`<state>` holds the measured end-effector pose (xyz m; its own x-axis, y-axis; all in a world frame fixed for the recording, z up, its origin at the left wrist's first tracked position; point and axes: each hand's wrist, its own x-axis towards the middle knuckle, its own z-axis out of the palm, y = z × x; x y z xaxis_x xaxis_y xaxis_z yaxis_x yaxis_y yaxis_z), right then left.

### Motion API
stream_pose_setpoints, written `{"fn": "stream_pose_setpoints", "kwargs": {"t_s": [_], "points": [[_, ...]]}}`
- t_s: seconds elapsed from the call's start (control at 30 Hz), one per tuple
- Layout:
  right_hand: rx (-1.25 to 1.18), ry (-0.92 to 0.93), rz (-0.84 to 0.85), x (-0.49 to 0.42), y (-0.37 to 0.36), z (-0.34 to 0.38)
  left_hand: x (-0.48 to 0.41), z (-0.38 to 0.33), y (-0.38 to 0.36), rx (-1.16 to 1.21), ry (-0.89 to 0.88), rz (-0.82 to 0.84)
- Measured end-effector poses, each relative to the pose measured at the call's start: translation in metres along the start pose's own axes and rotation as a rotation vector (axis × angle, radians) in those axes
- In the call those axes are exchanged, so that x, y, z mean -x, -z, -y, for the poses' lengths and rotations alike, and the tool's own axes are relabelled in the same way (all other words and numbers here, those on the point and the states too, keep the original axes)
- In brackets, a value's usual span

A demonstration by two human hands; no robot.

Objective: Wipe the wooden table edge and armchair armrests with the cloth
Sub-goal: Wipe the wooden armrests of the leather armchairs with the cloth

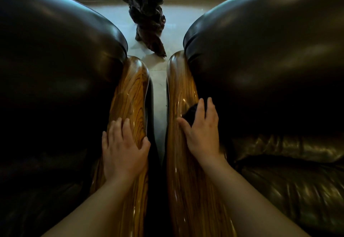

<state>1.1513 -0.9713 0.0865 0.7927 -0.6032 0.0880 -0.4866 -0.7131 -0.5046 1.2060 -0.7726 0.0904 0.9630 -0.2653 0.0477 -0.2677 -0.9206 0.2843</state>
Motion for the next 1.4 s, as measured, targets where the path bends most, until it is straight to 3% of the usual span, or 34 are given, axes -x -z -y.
{"fn": "stream_pose_setpoints", "kwargs": {"t_s": [0.13,0.3,0.47,0.6,0.67,0.77,0.83,0.97,1.2,1.3,1.4], "points": [[0.196,0.216,0.03,0.023,-0.002,-0.005,-0.001,0.0,0.001,0.012,-0.003,0.007],[0.238,0.448,0.125,0.087,0.006,-0.037,0.0,-0.003,0.005,0.03,0.004,0.007],[0.193,0.2,0.068,-0.009,-0.003,-0.002,0.0,-0.002,0.004,0.031,0.007,0.004],[0.214,0.21,0.058,-0.062,-0.012,0.023,-0.001,0.0,0.002,0.024,0.003,-0.008],[0.204,0.34,0.057,-0.033,-0.013,0.016,0.0,0.0,0.002,0.022,0.003,-0.002],[0.158,0.631,0.188,0.041,-0.002,-0.015,0.0,0.0,0.004,0.028,-0.002,0.008],[0.154,0.731,0.228,0.039,0.006,-0.031,0.001,0.001,0.004,0.028,-0.003,0.005],[0.15,0.537,0.14,-0.039,0.002,0.001,0.001,0.001,0.001,0.027,0.006,-0.013],[0.272,0.478,0.159,-0.146,-0.012,0.027,-0.001,0.004,-0.002,0.017,0.006,-0.033],[0.202,0.434,0.14,-0.123,-0.01,0.03,0.0,0.004,-0.002,0.002,0.001,-0.021],[0.108,0.544,0.161,-0.032,0.0,0.009,0.0,0.004,0.002,0.011,0.006,-0.006]]}}
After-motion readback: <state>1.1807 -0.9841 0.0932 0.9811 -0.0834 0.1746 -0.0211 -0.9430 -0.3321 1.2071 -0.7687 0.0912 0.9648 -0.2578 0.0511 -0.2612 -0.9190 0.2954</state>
